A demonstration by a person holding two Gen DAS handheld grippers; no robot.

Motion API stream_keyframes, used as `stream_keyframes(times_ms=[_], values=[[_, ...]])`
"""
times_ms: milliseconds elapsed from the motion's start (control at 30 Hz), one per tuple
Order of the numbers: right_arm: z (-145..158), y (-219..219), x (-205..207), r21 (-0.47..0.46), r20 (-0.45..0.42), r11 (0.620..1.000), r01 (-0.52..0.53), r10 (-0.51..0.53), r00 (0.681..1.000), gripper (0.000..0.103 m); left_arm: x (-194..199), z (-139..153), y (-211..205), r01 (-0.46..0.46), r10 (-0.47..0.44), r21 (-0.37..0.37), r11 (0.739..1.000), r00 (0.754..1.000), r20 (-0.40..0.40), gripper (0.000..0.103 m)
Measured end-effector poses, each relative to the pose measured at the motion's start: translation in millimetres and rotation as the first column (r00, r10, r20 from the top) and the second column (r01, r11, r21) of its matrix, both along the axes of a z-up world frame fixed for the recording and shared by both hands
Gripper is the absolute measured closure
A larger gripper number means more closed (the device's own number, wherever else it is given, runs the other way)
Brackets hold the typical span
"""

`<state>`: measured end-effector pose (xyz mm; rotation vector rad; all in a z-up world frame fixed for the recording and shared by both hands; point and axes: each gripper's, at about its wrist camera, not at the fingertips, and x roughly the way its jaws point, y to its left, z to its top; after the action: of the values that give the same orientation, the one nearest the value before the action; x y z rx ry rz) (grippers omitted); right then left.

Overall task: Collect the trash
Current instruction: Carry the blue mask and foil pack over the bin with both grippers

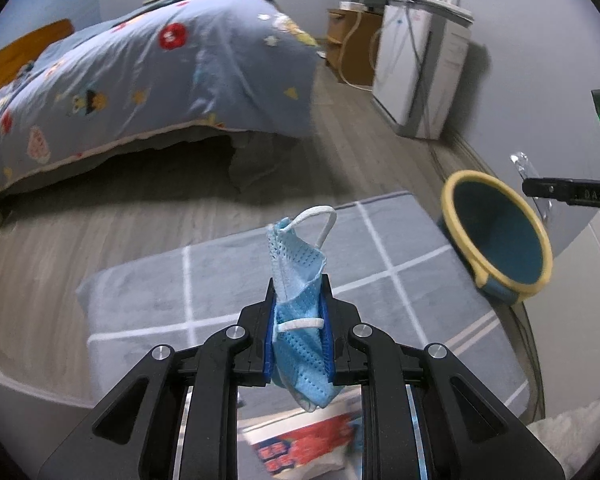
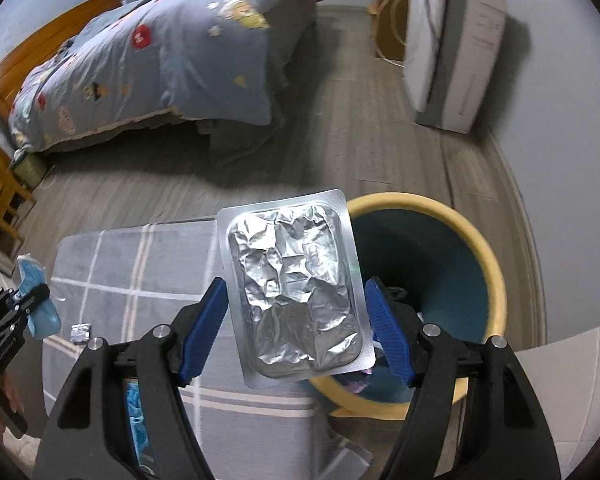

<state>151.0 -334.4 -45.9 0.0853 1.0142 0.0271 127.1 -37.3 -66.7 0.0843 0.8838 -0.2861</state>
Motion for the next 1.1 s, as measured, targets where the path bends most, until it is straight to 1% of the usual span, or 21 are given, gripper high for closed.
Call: stream_keyframes(times_ms=[167, 300, 433, 467, 500, 567, 667, 767, 867, 1000, 1100], values=[[-4, -42, -5, 0.026, -0.01, 0.995, 0.092, -0.092, 0.996, 0.033, 7, 2, -34, 0.051, -0.051, -0.017, 0.999, 0.999, -0.004, 0.084], [-12, -69, -8, 0.034, -0.025, 0.99, 0.135, -0.134, 0.991, 0.033, 11, 7, -79, 0.125, -0.125, -0.046, 0.991, 0.992, 0.007, 0.084], [-19, -87, -10, 0.017, -0.038, 0.988, 0.154, -0.154, 0.987, 0.033, 5, 10, -121, 0.207, -0.206, -0.039, 0.978, 0.978, 0.035, 0.084], [-20, -91, -11, 0.019, -0.041, 0.986, 0.165, -0.164, 0.986, 0.033, 5, 10, -131, 0.222, -0.221, -0.042, 0.974, 0.975, 0.032, 0.084], [-22, -97, -12, 0.03, -0.045, 0.985, 0.172, -0.171, 0.984, 0.033, 7, 10, -142, 0.238, -0.237, -0.06, 0.969, 0.971, 0.017, 0.084], [-22, -103, -14, 0.032, -0.038, 0.984, 0.177, -0.175, 0.984, 0.033, 14, 10, -155, 0.249, -0.25, -0.084, 0.965, 0.968, 0.004, 0.084], [-30, -116, -16, 0.03, -0.044, 0.982, 0.188, -0.186, 0.981, 0.033, 25, 11, -182, 0.276, -0.275, -0.087, 0.957, 0.961, 0.025, 0.084], [-41, -130, -15, 0.028, -0.067, 0.977, 0.213, -0.211, 0.975, 0.033, 33, -1, -212, 0.313, -0.315, -0.08, 0.946, 0.949, -0.004, 0.084], [-51, -142, -14, 0.079, -0.091, 0.965, 0.25, -0.242, 0.966, 0.033, 44, -17, -239, 0.345, -0.349, -0.079, 0.935, 0.936, -0.043, 0.084], [-60, -149, -11, 0.112, -0.106, 0.956, 0.27, -0.259, 0.96, 0.033, 48, -38, -266, 0.395, -0.396, -0.024, 0.918, 0.917, -0.055, 0.084], [-64, -149, -10, 0.122, -0.113, 0.954, 0.273, -0.26, 0.959, 0.033, 50, -49, -280, 0.42, -0.419, -0.009, 0.908, 0.906, -0.064, 0.083]])
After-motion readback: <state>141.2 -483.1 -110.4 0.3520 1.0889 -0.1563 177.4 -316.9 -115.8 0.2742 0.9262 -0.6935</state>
